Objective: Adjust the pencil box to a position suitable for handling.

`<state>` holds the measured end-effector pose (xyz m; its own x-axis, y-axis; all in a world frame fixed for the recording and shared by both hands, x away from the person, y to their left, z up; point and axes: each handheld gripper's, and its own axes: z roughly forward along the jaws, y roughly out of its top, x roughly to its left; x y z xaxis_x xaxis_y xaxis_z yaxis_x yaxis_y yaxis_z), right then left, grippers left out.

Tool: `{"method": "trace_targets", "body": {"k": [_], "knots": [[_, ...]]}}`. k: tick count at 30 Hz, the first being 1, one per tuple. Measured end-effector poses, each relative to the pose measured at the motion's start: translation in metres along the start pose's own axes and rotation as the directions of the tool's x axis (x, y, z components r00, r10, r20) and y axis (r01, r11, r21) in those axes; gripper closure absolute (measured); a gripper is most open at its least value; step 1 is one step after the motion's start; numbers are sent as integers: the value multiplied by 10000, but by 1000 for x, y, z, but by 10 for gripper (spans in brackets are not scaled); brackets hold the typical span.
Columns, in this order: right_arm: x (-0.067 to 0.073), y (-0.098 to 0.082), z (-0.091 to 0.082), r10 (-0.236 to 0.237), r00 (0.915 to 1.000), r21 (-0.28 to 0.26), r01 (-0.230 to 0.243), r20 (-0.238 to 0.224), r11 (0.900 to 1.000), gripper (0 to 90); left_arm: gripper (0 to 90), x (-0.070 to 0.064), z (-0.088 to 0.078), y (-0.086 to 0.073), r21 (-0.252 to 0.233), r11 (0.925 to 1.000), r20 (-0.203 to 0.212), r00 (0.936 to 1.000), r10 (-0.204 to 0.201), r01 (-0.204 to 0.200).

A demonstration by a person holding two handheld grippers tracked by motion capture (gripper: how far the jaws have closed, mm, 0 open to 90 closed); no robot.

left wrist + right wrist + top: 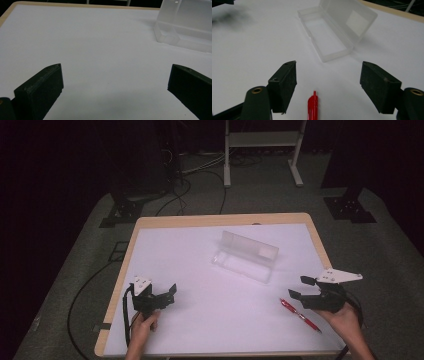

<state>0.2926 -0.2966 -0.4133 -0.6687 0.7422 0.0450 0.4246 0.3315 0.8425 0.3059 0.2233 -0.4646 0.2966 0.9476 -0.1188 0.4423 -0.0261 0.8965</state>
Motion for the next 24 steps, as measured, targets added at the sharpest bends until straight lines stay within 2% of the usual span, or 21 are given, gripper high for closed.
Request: {"method": "trace_targets", "body": {"k": [1, 2, 5, 10, 20, 24], "knots": [[0, 0, 0, 0, 10000, 0, 0, 0, 10000, 278, 0, 0, 0, 0, 0, 10000, 0, 10000, 0, 0], [3, 10, 2, -154, 9998, 59, 155, -122, 9999, 277, 0, 0, 0, 0, 30, 10000, 2, 10000, 2, -2], [7, 22, 6, -425, 9985, -13, 425, -339, 9991, 272, 0, 0, 0, 0, 12, 10000, 0, 10000, -17, 17], [11, 40, 17, -614, 9965, 34, 617, -562, 9981, 267, 0, 0, 0, 0, 32, 10000, -62, 10000, 16, -16], [18, 59, 38, -1110, 9902, 193, 1130, -853, 9934, 267, 0, 0, 1, 0, 33, 10000, -32, 10000, -31, 31], [20, 68, 54, -1210, 9878, 536, 1267, -983, 9905, 268, 0, 0, 0, 0, 31, 10000, -27, 10000, 13, -13]]}}
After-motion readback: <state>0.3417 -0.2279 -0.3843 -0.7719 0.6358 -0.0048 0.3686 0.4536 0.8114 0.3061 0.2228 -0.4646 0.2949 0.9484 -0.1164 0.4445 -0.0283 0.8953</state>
